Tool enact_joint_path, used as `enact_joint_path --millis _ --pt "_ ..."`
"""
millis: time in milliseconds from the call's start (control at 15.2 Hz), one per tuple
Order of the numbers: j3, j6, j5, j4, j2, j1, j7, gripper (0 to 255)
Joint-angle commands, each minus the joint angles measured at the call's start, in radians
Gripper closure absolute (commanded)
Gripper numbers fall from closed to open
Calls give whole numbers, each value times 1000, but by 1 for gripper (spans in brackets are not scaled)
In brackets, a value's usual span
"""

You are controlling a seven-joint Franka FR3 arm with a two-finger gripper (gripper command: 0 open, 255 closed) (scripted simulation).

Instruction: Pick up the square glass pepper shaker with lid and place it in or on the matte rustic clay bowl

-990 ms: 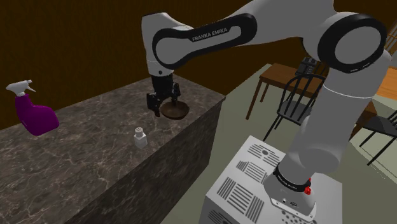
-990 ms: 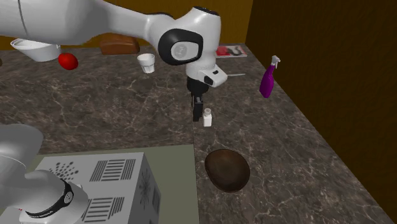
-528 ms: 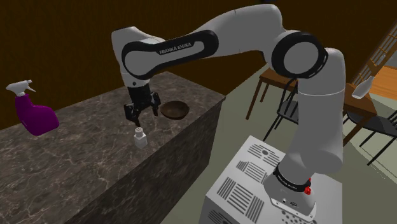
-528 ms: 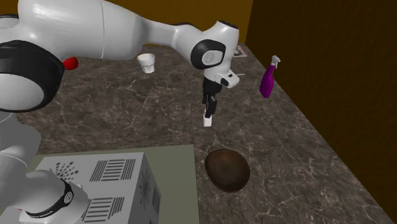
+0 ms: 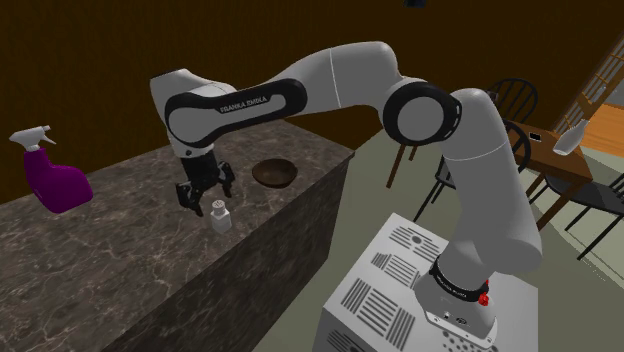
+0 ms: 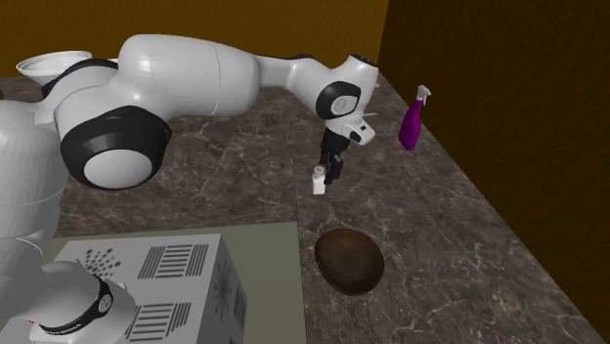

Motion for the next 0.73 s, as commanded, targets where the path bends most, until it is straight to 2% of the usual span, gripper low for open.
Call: enact_joint_path --millis 0,198,660 --pt "0 25 -1 -23 2 -1 1 0" --pt "-1 60 -1 -59 1 -3 3 0" --pt "-1 60 -1 -59 1 -3 3 0"
